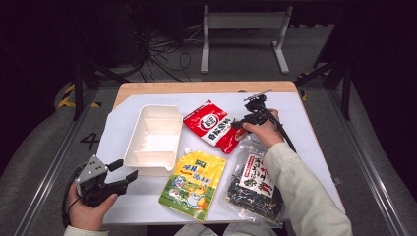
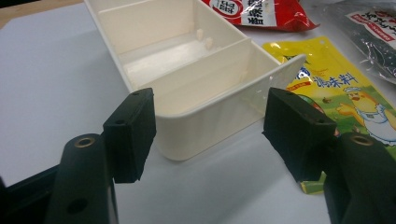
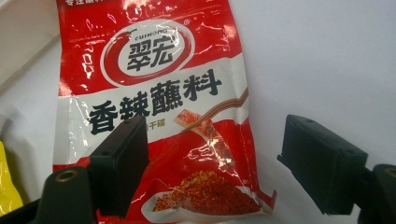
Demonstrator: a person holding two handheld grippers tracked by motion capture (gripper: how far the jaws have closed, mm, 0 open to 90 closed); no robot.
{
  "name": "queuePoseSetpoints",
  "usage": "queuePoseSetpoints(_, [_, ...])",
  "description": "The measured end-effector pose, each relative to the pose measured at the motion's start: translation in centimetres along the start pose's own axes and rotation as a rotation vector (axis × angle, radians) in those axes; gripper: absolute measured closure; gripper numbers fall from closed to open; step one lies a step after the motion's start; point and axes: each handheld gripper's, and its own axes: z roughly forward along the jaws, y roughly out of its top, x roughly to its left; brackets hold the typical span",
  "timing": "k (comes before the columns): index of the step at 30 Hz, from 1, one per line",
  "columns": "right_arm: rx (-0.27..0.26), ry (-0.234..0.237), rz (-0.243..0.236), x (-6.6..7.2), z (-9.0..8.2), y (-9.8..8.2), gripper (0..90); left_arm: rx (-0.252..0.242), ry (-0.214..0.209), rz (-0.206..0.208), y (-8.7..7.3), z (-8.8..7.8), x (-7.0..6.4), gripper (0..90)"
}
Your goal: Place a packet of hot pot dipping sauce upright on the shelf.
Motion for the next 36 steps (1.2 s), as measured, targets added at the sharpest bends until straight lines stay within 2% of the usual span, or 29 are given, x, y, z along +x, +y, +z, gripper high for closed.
queuePoseSetpoints(9, [0.055, 0.013, 0.001, 0.2, 1.7, -0.1, 22.1, 0.006, -0.015, -0.027, -0.5, -0.6, 0.2, 31.9])
queuePoseSetpoints(11, [0.091, 0.018, -0.024, 0.4, 2.3, -0.4, 19.5, 0.004, -0.035, -0.03, -0.5, -0.6, 0.2, 32.0])
queuePoseSetpoints(14, [0.097, 0.054, -0.019, 0.8, 2.7, -0.6, 22.2, 0.008, -0.05, -0.028, -0.4, -0.6, 0.2, 33.8])
queuePoseSetpoints(16, [0.101, 0.051, -0.025, 1.0, 2.7, -0.5, 25.9, 0.011, -0.047, -0.025, -0.4, -0.5, 0.2, 33.6])
queuePoseSetpoints(19, [0.085, 0.046, -0.019, 0.8, 2.3, -0.6, 41.7, 0.009, -0.044, -0.025, -0.3, -0.5, 0.1, 33.4])
queuePoseSetpoints(20, [0.085, 0.046, -0.019, 0.8, 2.3, -0.6, 41.7, 0.009, -0.044, -0.025, -0.3, -0.5, 0.1, 33.0])
queuePoseSetpoints(23, [0.054, 0.047, -0.033, 0.6, 1.7, -0.8, 57.4, -0.015, -0.026, -0.016, -0.5, -0.5, 0.1, 32.3])
queuePoseSetpoints(25, [0.041, 0.043, -0.05, 0.6, 1.5, -0.9, 62.9, -0.04, -0.019, -0.014, -0.7, -0.5, 0.1, 34.8])
queuePoseSetpoints(29, [0.037, 0.009, -0.086, 1.2, 1.3, -0.9, 67.2, -0.093, 0.016, 0.012, -0.8, -0.5, -0.3, 36.0])
queuePoseSetpoints(30, [0.037, 0.004, -0.092, 1.3, 1.2, -0.9, 68.1, -0.098, 0.027, 0.025, -0.7, -0.5, -0.4, 36.1])
queuePoseSetpoints(32, [0.034, -0.012, -0.102, 1.6, 1.2, -1.0, 69.7, -0.083, 0.029, 0.027, -0.5, -0.4, -0.6, 34.7])
queuePoseSetpoints(34, [0.027, -0.029, -0.109, 1.9, 1.0, -1.1, 71.1, -0.085, -0.004, -0.007, -0.2, -0.3, -0.8, 34.3])
queuePoseSetpoints(35, [0.027, -0.029, -0.109, 1.9, 1.0, -1.1, 71.1, -0.085, -0.004, -0.007, -0.2, -0.3, -0.8, 32.0])
queuePoseSetpoints(36, [0.012, -0.042, -0.112, 2.1, 0.8, -1.3, 72.4, -0.09, -0.02, -0.043, 0.0, -0.4, -0.8, 30.4])
